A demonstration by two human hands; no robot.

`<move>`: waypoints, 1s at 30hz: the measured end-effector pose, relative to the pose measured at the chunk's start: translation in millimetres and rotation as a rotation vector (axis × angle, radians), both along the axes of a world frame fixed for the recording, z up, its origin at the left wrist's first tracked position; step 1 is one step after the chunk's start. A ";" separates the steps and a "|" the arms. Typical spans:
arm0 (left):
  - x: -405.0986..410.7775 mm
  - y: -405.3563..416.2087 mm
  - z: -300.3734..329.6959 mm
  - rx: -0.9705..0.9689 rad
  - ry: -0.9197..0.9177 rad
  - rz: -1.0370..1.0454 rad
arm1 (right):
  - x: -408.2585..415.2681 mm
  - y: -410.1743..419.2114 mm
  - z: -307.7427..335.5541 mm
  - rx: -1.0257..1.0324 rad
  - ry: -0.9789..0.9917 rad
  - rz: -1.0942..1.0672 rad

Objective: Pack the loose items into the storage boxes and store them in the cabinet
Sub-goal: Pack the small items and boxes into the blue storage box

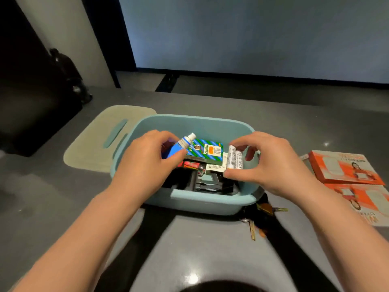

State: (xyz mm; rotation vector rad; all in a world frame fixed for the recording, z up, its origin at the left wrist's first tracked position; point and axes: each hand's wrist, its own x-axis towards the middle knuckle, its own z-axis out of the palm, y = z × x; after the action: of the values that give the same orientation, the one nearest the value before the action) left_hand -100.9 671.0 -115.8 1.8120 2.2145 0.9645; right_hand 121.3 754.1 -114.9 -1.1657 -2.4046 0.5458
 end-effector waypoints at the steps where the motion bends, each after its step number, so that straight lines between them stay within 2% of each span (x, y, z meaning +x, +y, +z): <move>1: -3.7 5.3 -1.3 -0.034 -0.001 -0.042 | -7.2 5.0 -2.5 -0.015 -0.062 0.008; 4: -4.1 26.5 -5.6 -0.139 0.023 -0.162 | -23.1 17.1 -12.6 0.012 -0.302 0.026; 8: 5.6 59.9 -11.0 -0.322 0.247 -0.310 | -36.3 26.7 -26.2 0.121 -0.671 0.133; 10: 9.4 70.5 -14.7 -0.396 0.308 -0.366 | -38.8 29.9 -29.1 0.100 -0.734 0.136; 14: 11.6 77.2 -30.4 -0.436 0.355 -0.386 | -36.2 31.4 -28.9 0.064 -0.730 0.125; 16: 13.1 76.7 -35.2 -0.466 0.354 -0.371 | -28.5 26.6 -22.3 0.088 -0.621 0.095; 19: 19.5 70.3 -30.1 -0.467 0.384 -0.311 | -0.4 14.1 -8.8 0.166 -0.250 -0.022; 21: 25.7 60.5 -22.8 -0.335 0.301 -0.246 | 27.8 2.9 -8.1 0.192 -0.029 -0.157; 23: 37.1 40.9 -15.6 -0.045 0.140 -0.226 | 57.7 -9.5 -18.2 0.171 0.118 -0.305; 26: 68.3 1.0 -15.6 0.276 -0.021 -0.310 | 94.9 -25.2 -44.2 0.040 0.197 -0.509; 28: 97.6 -25.6 -33.3 0.309 -0.008 -0.413 | 110.5 -34.7 -60.3 -0.024 0.211 -0.558; 30: 125.7 -44.4 -63.2 0.243 0.048 -0.538 | 117.7 -42.3 -71.2 -0.065 0.219 -0.549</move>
State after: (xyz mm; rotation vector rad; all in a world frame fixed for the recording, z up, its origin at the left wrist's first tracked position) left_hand 24.8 626.6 -179.0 2.3755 1.5339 1.1010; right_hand 238.9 711.8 -186.2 -1.6185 -1.7880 0.5352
